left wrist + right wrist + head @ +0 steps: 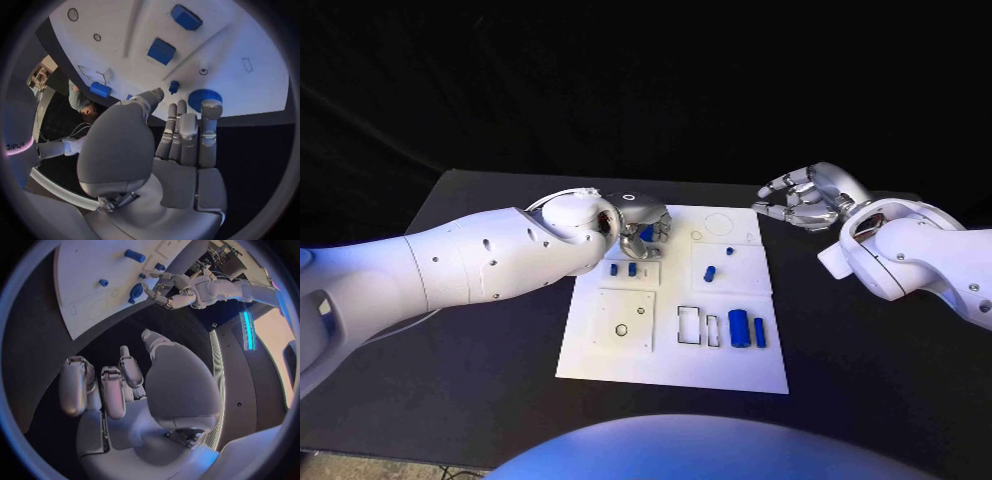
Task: Assemble the parts on the task board
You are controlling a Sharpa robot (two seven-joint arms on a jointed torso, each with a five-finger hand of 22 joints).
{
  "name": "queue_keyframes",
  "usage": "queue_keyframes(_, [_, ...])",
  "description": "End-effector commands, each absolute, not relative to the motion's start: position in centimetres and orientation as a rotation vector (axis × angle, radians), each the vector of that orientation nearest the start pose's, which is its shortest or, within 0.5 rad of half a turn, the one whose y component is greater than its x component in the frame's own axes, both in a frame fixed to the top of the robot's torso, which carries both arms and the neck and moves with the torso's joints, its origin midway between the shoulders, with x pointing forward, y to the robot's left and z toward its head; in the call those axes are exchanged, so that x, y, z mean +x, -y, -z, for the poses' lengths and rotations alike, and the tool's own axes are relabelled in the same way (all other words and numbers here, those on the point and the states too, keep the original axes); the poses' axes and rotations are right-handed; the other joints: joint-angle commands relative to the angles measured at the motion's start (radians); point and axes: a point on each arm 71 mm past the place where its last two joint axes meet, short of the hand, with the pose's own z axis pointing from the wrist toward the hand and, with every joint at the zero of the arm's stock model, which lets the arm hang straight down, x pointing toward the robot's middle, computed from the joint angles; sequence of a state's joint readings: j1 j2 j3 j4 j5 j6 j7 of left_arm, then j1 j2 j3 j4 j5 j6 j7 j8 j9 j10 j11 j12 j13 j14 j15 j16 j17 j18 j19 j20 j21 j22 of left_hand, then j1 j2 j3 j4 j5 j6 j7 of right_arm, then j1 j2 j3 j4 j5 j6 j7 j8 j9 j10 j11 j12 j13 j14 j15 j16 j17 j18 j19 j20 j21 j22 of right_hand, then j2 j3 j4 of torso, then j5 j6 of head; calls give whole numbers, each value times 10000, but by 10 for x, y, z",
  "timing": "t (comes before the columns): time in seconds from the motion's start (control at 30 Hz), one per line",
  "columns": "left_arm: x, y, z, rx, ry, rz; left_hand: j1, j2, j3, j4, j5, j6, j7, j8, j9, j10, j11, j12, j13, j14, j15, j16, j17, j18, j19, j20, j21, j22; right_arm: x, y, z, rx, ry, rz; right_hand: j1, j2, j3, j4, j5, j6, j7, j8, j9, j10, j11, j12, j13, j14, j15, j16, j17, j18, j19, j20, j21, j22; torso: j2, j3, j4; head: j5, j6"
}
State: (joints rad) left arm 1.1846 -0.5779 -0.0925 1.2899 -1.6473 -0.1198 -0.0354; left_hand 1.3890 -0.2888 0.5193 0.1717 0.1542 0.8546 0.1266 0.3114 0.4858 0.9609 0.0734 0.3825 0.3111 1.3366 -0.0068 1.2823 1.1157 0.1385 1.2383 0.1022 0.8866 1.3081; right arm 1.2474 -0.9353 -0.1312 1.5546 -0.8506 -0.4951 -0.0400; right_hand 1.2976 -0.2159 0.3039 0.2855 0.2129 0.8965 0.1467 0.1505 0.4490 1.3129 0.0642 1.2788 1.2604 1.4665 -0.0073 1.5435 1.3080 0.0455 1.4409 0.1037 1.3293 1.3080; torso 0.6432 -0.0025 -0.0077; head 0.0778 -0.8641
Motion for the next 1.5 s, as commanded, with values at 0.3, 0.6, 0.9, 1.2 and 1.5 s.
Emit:
queue_keyframes(0.3, [505, -117, 239, 5527, -18439, 5831, 89, 30, 509, -196, 10, 394, -39, -76, -58, 455, -29, -200, -280, 175, -7, 298, 116, -225, 185, -5, 440, 1095, 479, 249, 191, 4734, -16707, -8225, -88, 37, 27, -27, 62, -75, -19, 29, 17, -62, 0, -44, -15, 822, 28, -66, 1876, 120, -49, 3, -46, 1695, -2, 11, 1, -31, -25])
queue_keyframes(0.6, [506, -115, 243, 5512, -18598, 5895, 46, 39, 732, -318, -15, 579, -32, -117, -76, 717, -46, -308, -390, 329, -3, 505, 270, -258, 276, -10, 693, 1139, 479, 249, 191, 4732, -16718, -8232, -82, 43, 36, -30, 74, -76, -20, 32, 20, -62, -1, -48, -20, 821, 27, -70, 1872, 121, -50, 2, -51, 1694, -3, 5, 3, -1, -51])
queue_keyframes(0.9, [505, -115, 249, 5472, -18746, 5888, 37, 51, 818, -384, -30, 639, -36, -139, -82, 812, -58, -358, -431, 384, 0, 581, 324, -279, 333, -9, 839, 1166, 479, 249, 191, 4734, -16723, -8233, -74, 51, 48, -34, 89, -72, -21, 38, 23, -57, -3, -46, -19, 821, 26, -71, 1871, 123, -56, 1, -65, 1690, 1, -2, 7, -16, -69])
queue_keyframes(1.2, [507, -116, 252, 5414, -18866, 5837, 69, 128, 1004, -510, -129, 722, -30, -179, -90, 941, -63, -437, -488, 475, 30, 713, 431, -310, 405, 7, 1036, 1201, 479, 248, 191, 4730, -16725, -8241, -70, 55, 56, -37, 103, -63, -23, 46, 27, -46, -5, -37, -10, 822, 25, -70, 1874, 122, -52, 1, -59, 1692, -6, 5, 8, -22, -86])
queue_keyframes(1.5, [507, -116, 252, 5266, -18713, 5904, 286, 538, 1580, -1051, -438, 1397, -48, -79, 15, 1778, -173, -549, -511, 966, -5, 1251, 1077, -418, 772, -12, 1901, 1366, 479, 248, 191, 4721, -16714, -8252, -69, 58, 63, -37, 119, -54, -25, 53, 31, -38, -7, -32, -7, 820, 23, -73, 1870, 123, -55, 0, -68, 1690, -14, 11, 1, -7, -86])
